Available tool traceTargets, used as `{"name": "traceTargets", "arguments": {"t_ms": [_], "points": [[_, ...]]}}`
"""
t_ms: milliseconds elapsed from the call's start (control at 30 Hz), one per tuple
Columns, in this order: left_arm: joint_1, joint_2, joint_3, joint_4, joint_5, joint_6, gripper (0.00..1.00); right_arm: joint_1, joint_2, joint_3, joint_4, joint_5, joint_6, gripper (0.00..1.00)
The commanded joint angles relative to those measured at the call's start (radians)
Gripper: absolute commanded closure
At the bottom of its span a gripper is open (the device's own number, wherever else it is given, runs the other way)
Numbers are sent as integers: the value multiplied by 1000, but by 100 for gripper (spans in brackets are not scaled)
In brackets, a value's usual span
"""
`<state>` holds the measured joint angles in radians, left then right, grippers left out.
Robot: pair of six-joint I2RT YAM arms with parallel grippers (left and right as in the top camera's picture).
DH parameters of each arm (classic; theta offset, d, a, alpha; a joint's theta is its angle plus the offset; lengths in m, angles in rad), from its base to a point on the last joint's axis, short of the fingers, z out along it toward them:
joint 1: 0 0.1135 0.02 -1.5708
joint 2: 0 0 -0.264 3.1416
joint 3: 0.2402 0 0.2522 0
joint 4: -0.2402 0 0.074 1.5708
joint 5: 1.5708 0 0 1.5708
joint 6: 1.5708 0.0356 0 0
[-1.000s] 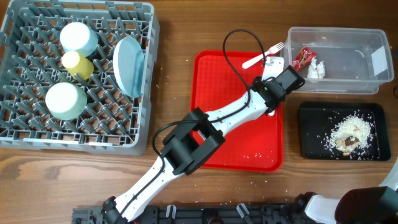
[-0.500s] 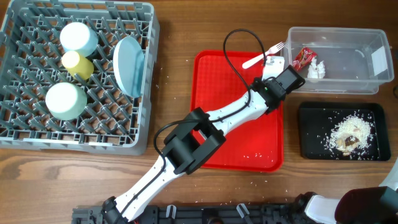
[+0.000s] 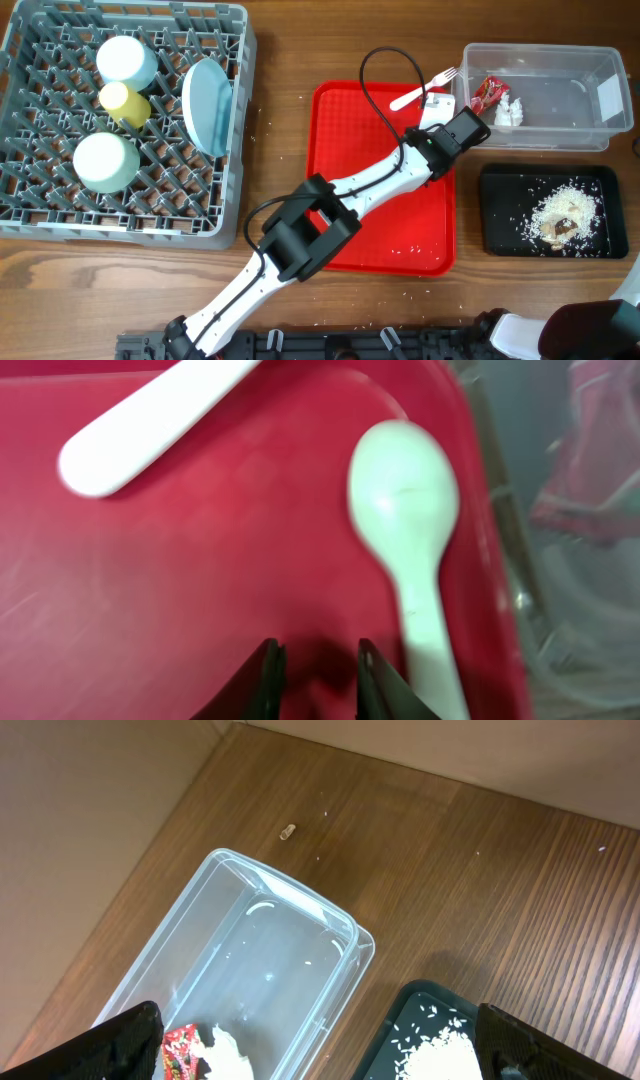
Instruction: Sort waste into correct bins and load items into the dishwasher rack
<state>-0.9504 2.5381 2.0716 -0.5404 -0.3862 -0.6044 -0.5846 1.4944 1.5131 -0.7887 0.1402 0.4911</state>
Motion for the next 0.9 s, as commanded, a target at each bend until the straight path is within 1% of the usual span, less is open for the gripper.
{"name": "traceTargets", "arguments": {"t_ms": [0,33,67,100,167,200,233,300,333,400,433,467,500,533,567,600,633,667,700,767,800,867], "points": [[64,-101,-39,-89,52,-6,66,-4,5,4,2,20,-17,0],[91,-163,-39,-122,56,-6,60,-4,5,4,2,20,-18,0],[112,-213,-39,-151,56,-6,34,-4,5,4,2,20,-18,0],[139,-277,-39,-188,56,-5,23,-4,5,4,2,20,-18,0],[191,-372,-39,-249,56,-5,21,-4,5,4,2,20,-18,0],[239,-425,-39,-287,56,-5,0,-4,5,4,2,20,-17,0],[277,-454,-39,-313,68,-5,0,-4,5,4,3,19,-18,0],[376,-499,-39,-349,163,-5,0,-4,5,4,26,-21,-16,0],[437,-515,-39,-348,228,-5,0,-2,5,4,45,-153,-17,0],[519,-547,-39,-345,307,-5,0,-2,5,4,40,-214,-17,0],[565,-576,-39,-343,338,-5,0,-2,5,4,43,-241,41,0],[599,-605,-39,-344,341,-1,0,-2,5,4,41,-287,180,0],[628,-642,-39,-344,344,31,0,-2,5,4,-7,-390,344,0],[647,-672,-39,-344,344,53,0,-2,5,4,-92,-512,392,0],[677,-723,-39,-343,344,55,0,3,5,3,-144,-707,432,0],[692,-746,-39,-343,344,55,0,14,5,3,-123,-792,405,0],[720,-782,-39,-343,345,54,0,53,3,4,-34,-932,340,0],[752,-811,-39,-344,344,47,0,98,2,5,0,-960,364,0],[778,-830,-39,-344,344,47,0,148,-1,8,3,-921,417,0],[872,-865,-39,-350,344,47,0,383,-2,40,-16,-639,546,0],[901,-870,-39,-356,344,47,0,500,0,56,-48,-472,632,0],[991,-872,-39,-380,344,47,0,674,25,74,-52,-299,748,0]]}}
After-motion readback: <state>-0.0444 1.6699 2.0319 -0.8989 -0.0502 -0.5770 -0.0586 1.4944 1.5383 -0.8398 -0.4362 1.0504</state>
